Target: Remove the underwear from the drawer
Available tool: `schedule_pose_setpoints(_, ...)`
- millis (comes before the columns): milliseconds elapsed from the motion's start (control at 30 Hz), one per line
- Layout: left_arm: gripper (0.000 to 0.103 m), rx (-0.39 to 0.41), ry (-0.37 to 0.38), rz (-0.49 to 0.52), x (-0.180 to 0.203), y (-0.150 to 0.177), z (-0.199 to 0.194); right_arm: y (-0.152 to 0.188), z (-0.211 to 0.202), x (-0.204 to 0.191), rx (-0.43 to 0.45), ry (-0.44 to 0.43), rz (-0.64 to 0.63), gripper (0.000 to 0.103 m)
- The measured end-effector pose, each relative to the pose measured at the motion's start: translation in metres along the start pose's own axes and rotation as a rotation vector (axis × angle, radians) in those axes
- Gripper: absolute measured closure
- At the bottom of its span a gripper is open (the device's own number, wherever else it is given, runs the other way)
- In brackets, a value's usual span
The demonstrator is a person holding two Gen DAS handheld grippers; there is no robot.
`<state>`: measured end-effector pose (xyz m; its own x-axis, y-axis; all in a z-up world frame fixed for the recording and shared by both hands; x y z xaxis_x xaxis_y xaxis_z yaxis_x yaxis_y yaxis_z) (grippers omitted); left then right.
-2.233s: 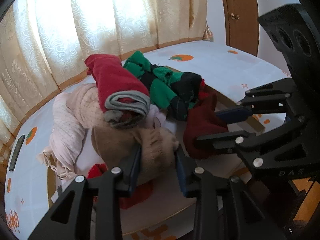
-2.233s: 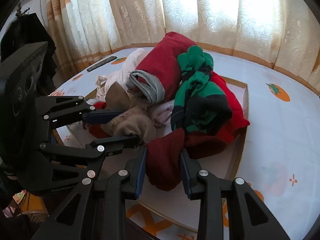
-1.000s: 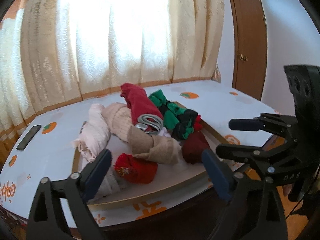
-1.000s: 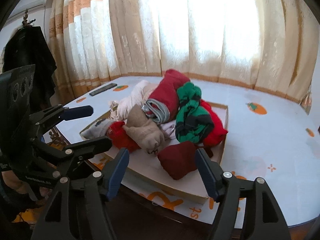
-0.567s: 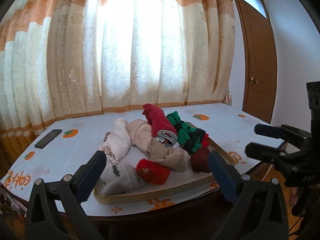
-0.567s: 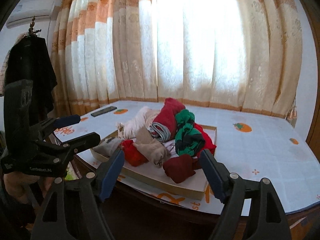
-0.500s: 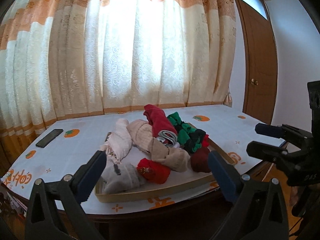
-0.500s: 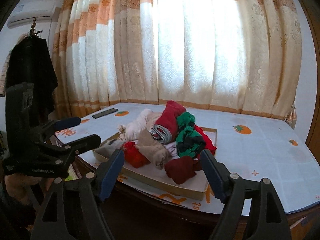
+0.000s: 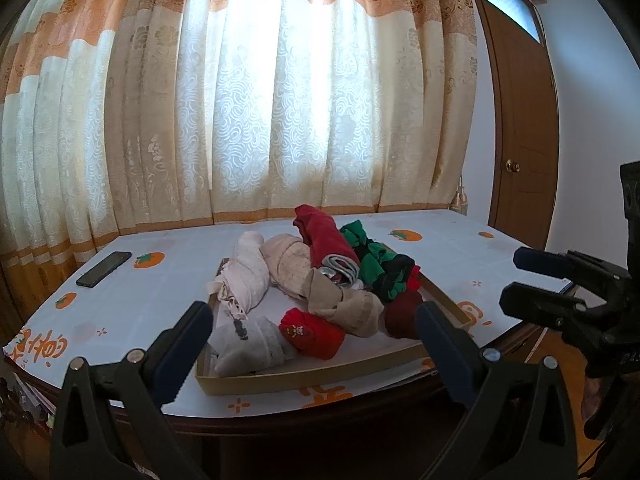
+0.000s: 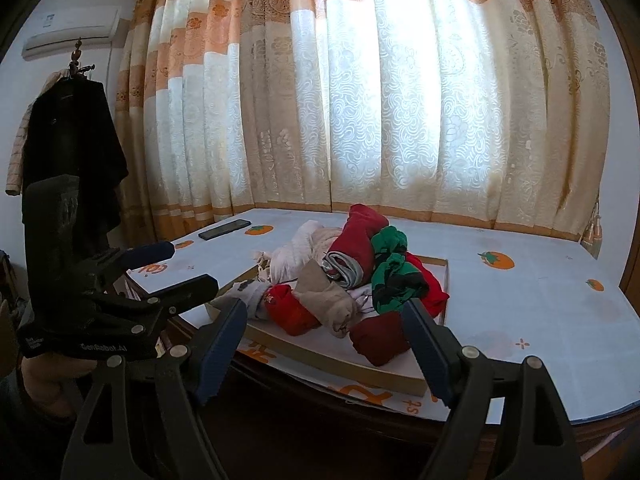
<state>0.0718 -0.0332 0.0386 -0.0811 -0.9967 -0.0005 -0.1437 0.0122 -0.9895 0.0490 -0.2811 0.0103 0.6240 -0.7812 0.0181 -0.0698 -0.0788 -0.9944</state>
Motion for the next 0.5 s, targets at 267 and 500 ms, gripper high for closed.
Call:
schedule_pose_setpoints(267, 0.000, -0.003, -0.001, 0.002, 0.0004, 0.0009, -0.0002, 0.0003, 0.0001, -0.0005, 0.003, -0.004, 0.003, 0.021)
schedule_pose_setpoints(500, 0.000, -0.014, -0.011, 0.010, -0.0011, 0.0037, 0.0007, 0.0013, -0.0009, -0.0037, -0.001, -0.007, 0.007, 0.021)
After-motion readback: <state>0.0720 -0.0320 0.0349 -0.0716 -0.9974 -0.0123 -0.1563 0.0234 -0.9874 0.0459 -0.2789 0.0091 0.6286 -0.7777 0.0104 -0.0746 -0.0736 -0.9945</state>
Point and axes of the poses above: each gripper's, at about its wrist camera, not at the fingertips, and z roughly the way its jaws point, x to its right, y to its underside, the point moved 5 cm from there along z, roughly the way its jaws point, and after that the axes turned 12 degrees about x, right-handed, at the moved point
